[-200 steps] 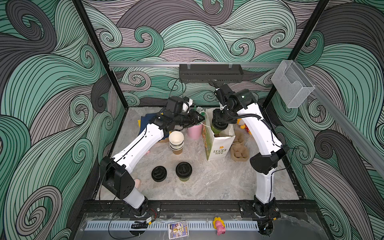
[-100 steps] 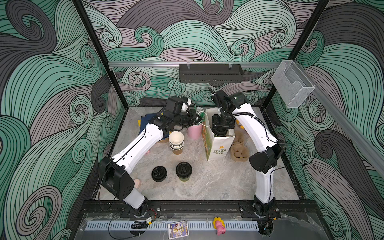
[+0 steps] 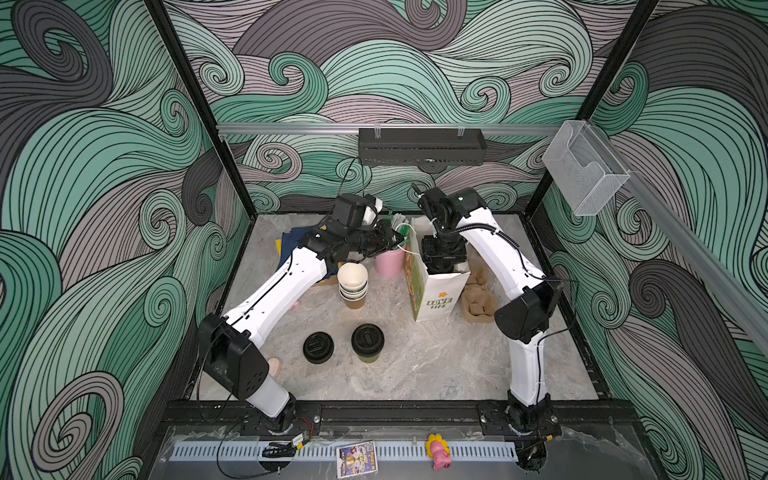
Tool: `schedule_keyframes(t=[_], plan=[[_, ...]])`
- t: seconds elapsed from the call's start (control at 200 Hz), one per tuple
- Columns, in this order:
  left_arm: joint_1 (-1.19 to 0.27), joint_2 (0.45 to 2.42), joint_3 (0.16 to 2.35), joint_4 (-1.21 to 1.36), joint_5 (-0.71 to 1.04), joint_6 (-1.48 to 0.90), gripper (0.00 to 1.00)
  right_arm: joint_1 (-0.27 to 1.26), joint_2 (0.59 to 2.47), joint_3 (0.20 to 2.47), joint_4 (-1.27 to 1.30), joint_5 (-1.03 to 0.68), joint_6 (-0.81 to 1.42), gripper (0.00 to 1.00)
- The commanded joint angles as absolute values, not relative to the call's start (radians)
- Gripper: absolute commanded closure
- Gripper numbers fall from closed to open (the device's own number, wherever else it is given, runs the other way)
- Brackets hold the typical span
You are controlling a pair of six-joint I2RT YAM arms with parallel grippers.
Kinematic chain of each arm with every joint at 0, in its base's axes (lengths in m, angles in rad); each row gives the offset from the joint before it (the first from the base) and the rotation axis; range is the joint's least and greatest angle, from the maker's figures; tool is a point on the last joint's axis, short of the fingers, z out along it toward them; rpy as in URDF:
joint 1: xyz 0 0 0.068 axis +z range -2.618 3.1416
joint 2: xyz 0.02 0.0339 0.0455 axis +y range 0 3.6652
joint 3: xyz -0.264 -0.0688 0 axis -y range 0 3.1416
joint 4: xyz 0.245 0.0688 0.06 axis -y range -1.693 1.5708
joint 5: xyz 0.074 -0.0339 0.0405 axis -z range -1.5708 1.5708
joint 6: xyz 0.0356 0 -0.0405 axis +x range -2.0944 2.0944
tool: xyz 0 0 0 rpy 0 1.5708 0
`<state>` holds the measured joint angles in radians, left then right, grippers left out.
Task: Pack the takeout coffee
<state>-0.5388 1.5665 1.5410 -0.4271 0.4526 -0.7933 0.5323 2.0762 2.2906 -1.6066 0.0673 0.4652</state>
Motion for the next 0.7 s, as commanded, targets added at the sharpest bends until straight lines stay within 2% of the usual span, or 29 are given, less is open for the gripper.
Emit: schedule_keyframes(t=[0.0, 0.695], plan=[[-0.535, 1.553, 1.551, -0.442, 0.440, -0.769, 0.98, 0.521, 2.074, 2.255, -1.740, 0.056, 0.454, 0.38], [-0.535, 1.563, 1.562, -0.455, 0.429, -0.765, 1.00, 0.513, 2.037, 2.055, -1.534, -0.021, 0.443, 0.39]])
